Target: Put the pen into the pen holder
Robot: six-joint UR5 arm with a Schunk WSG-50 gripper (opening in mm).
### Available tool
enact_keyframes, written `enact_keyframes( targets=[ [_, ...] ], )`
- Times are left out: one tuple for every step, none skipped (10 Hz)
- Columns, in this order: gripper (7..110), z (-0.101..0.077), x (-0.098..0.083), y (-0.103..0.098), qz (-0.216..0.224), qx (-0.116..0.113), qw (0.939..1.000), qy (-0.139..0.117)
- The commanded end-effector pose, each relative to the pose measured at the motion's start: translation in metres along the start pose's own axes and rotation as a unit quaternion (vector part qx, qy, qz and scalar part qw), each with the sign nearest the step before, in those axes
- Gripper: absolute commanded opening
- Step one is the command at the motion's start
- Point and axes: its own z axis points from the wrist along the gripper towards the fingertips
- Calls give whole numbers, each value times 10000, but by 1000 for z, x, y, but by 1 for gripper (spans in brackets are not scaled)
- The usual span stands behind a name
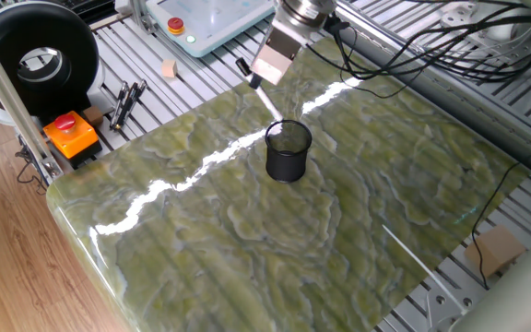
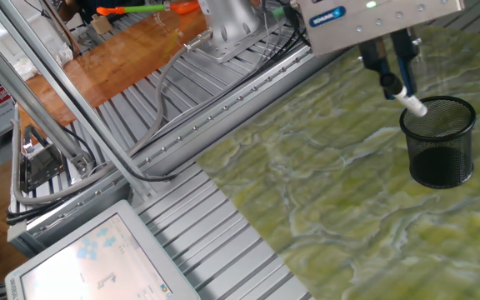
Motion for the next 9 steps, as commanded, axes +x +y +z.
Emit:
enact_keyframes(
  targets=[
    [7, 6, 14, 6, 72, -95, 9997, 217],
    [7, 6, 15, 5, 60, -81, 9997, 237],
    [7, 7, 14, 1, 14, -31, 9998, 218],
    [7, 10, 7, -1, -83, -36, 9999, 72],
    [7, 14, 5, -2, -132, -35, 9999, 34],
    [7, 21, 8, -7, -144, 16, 9999, 54],
    [7, 31, 9, -6, -146, -37, 9999, 24],
    [7, 37, 13, -3, -104, -61, 9999, 92],
    [7, 39, 17, -1, -79, -57, 9998, 200]
  ],
)
